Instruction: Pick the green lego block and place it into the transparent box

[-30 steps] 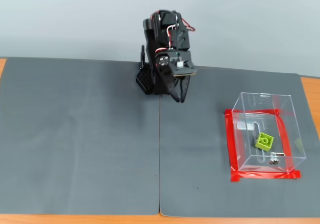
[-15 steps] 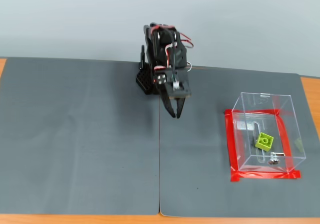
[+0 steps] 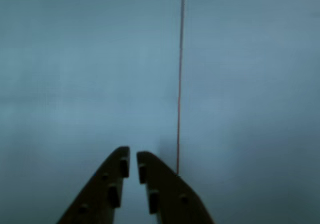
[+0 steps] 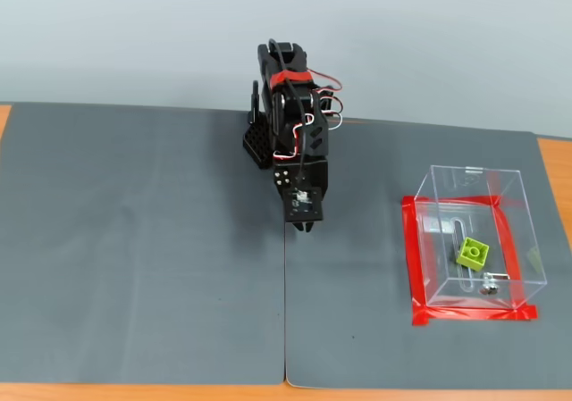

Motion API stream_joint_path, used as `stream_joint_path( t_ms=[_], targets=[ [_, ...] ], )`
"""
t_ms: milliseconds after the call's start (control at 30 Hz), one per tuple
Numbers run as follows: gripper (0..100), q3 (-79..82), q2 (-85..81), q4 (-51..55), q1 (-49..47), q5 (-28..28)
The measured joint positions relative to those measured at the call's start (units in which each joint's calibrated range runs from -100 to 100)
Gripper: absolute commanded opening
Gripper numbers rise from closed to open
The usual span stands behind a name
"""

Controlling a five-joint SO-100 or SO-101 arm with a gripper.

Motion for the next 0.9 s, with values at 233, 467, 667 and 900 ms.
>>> stream_joint_path(
  t_ms=[233,467,667,900],
  targets=[
    [2,0.0,0.0,4.3,-0.4,0.0],
    [2,0.0,-0.2,6.1,-0.3,2.2],
    [2,0.0,-0.2,6.1,0.9,2.5],
    [2,0.0,-0.2,6.1,1.9,2.5]
  ],
)
